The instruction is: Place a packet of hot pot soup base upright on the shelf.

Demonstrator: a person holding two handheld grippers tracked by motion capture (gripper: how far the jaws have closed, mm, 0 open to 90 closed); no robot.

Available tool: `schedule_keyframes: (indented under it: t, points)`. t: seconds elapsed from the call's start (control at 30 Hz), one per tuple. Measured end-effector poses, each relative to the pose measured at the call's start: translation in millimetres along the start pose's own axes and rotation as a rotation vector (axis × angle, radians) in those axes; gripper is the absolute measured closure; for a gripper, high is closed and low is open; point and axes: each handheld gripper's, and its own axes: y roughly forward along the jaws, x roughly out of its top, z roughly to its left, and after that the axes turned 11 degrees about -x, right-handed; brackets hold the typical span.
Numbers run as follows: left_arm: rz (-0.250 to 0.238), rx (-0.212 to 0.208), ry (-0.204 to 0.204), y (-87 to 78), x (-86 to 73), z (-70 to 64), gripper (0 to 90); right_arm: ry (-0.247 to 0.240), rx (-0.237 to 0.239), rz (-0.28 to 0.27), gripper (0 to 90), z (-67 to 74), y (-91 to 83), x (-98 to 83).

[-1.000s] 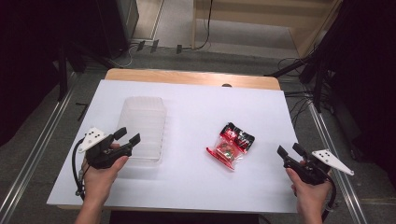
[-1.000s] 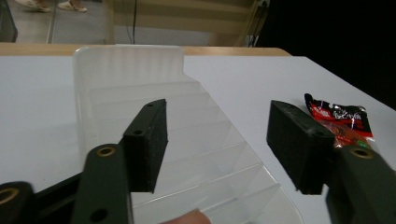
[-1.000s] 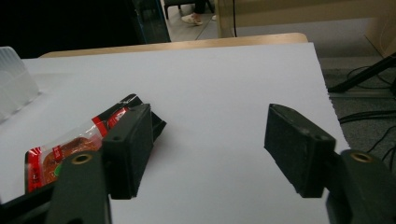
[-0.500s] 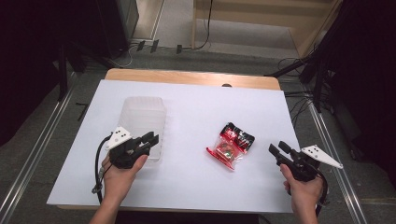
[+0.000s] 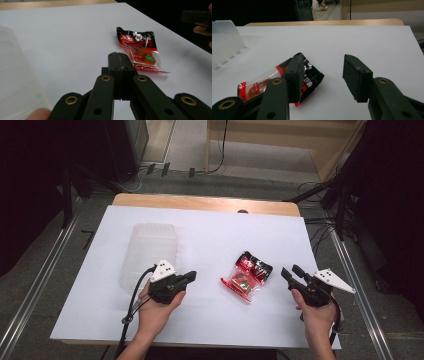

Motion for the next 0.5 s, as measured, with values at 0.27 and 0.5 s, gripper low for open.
schedule_keyframes:
  t: [0.27,0.5]
  points:
    - [0.027,-0.033,0.023,25.9,3.4,-16.0,90.0,0.002,0.028,0.031,51.3,7.8,13.8,7.5]
    - [0.051,-0.049,0.048,50.7,2.3,-26.1,90.0,0.023,0.04,0.051,47.9,10.9,25.2,5.2]
